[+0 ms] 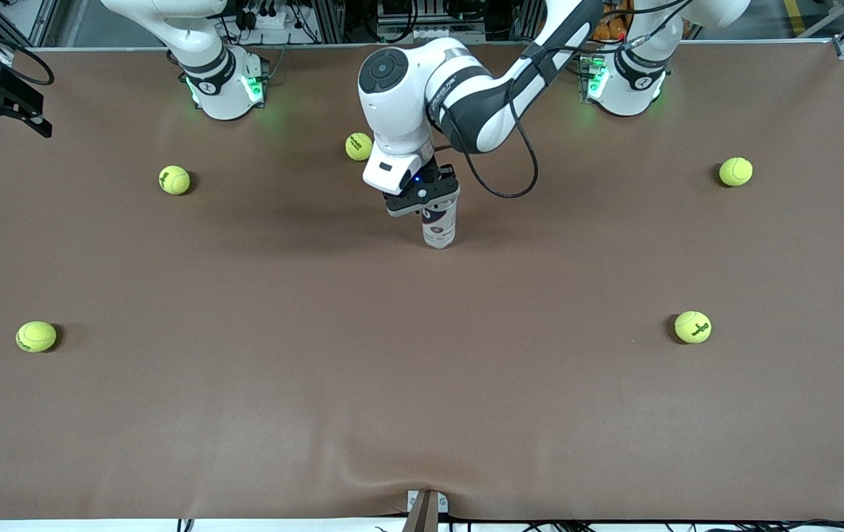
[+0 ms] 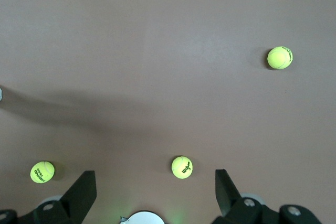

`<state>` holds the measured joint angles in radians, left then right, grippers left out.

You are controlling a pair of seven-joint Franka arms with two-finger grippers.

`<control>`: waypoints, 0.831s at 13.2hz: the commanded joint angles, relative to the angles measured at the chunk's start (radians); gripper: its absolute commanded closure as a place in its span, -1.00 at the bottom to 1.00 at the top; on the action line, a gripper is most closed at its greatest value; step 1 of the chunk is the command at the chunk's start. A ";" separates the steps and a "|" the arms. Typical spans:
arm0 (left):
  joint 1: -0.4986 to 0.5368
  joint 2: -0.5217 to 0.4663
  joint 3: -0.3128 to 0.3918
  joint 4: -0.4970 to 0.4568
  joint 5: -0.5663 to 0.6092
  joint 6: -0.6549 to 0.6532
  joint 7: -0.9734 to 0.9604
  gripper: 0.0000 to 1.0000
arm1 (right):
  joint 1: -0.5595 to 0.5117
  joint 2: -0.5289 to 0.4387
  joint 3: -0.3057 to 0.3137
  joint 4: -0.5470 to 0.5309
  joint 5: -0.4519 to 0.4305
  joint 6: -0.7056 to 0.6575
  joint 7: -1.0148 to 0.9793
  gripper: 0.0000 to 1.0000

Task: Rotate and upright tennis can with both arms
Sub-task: 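Lower the upright can onto the table with the left gripper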

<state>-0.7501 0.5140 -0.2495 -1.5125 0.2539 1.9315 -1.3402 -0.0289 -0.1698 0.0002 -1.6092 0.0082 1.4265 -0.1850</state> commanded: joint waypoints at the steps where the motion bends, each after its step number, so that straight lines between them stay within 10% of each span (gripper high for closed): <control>1: -0.011 0.003 -0.001 0.029 0.024 -0.014 -0.045 -0.20 | -0.016 -0.013 0.006 0.000 0.013 -0.008 -0.013 -1.00; 4: 0.003 -0.017 0.001 0.032 0.015 -0.023 -0.036 -1.00 | -0.017 -0.013 0.006 0.000 0.013 -0.006 -0.013 -1.00; 11: 0.156 -0.118 -0.001 0.035 -0.054 -0.032 0.106 -1.00 | -0.017 -0.011 0.006 0.000 0.013 -0.003 -0.013 -1.00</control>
<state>-0.6521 0.4398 -0.2450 -1.4698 0.2386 1.9203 -1.3215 -0.0289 -0.1698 -0.0009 -1.6091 0.0082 1.4268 -0.1850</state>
